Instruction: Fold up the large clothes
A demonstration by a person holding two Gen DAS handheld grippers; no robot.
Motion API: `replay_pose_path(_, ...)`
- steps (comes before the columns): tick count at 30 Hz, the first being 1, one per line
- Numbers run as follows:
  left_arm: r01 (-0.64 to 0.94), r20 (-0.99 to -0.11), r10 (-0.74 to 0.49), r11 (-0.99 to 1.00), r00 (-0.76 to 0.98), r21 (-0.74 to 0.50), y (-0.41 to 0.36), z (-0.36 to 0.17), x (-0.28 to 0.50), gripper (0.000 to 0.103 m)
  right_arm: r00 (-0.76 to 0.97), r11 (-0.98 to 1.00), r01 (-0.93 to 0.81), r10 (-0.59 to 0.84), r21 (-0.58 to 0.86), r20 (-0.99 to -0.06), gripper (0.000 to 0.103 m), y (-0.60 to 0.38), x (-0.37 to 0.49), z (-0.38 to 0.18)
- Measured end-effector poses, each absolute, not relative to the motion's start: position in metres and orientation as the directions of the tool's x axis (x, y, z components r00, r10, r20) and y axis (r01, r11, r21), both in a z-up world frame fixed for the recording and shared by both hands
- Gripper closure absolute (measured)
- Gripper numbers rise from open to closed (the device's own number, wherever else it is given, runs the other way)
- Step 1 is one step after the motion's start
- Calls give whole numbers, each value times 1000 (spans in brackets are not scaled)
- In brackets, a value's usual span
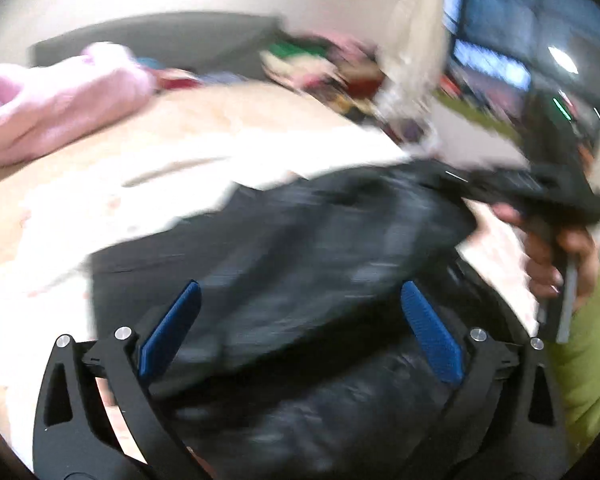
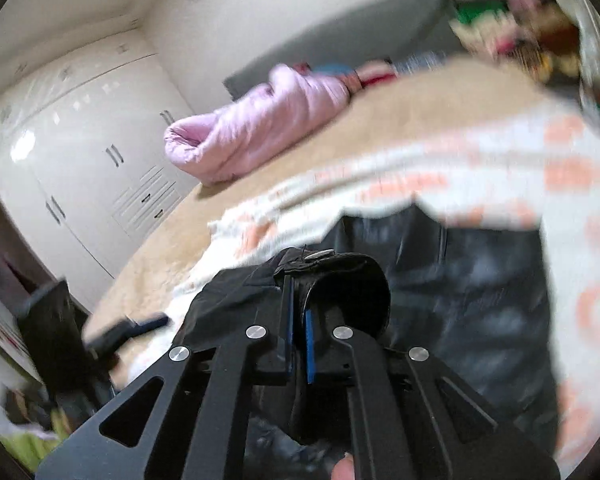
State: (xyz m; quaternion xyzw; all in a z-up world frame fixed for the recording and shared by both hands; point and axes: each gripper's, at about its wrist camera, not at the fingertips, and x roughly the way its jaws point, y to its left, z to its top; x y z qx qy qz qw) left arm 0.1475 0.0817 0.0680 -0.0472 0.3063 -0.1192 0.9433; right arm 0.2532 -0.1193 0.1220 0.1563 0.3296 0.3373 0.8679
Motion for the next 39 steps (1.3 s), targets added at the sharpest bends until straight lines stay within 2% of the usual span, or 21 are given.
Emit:
replay_pose_path(3,24,-545,-174,962,820,-270,140,70,152,9,624,770,-510,638,383,-451,100,-127,252,141)
replay_pose_path(7,-109,-533,-175,882,828,-459,194,47,161,10,716,842,-457,539,286,-444,100,-147,252,136)
replay_pose_path(12,-126,-566,-210,859,797,-496,192,20,178,10,723,870,-406,493,280,-484,100,-163,259,108)
replay_pose_path(15,-81,-581,-237,880,779,-467,171,14,184,15,715,876,-391,483,284,-505,100,-171,259,99)
replay_pose_path(16,-63,-586,-245,888,773,-455,163,12,186,25,715,877,-388,481,284,-507,100,-172,257,98)
replay_pose_path(17,-43,-589,-254,896,768,-442,161,11,189,45,715,879,-385,476,281,-512,100,-172,258,97)
replay_pose_path(18,-20,-594,-256,909,762,-417,156,8,191,56,714,882,-379,471,280,-519,100,-171,258,95)
replay_pose_path(19,-7,-601,-249,921,760,-391,150,7,193,72,712,884,-375,468,280,-523,100,-171,258,95)
replay_pose_path(20,-1,-606,-240,929,759,-369,146,5,194,80,711,884,-373,467,281,-526,99,-171,258,94)
replay_pose_path(24,34,-631,-263,936,730,-351,135,-3,200,82,706,890,-367,456,270,-542,99,-170,259,91)
replay_pose_path(26,22,-690,-246,948,681,-317,129,-14,205,84,703,895,-358,446,266,-555,99,-169,259,90)
replay_pose_path(30,3,-739,-284,934,610,-357,129,-39,214,84,689,906,-348,421,240,-590,99,-165,260,84)
replay_pose_path(36,-1,-739,-287,932,609,-363,131,-43,214,84,629,940,-285,329,185,-705,97,-161,272,60)
replay_pose_path(39,3,-744,-274,939,610,-343,128,-41,212,84,591,939,-270,335,212,-734,90,-166,274,52)
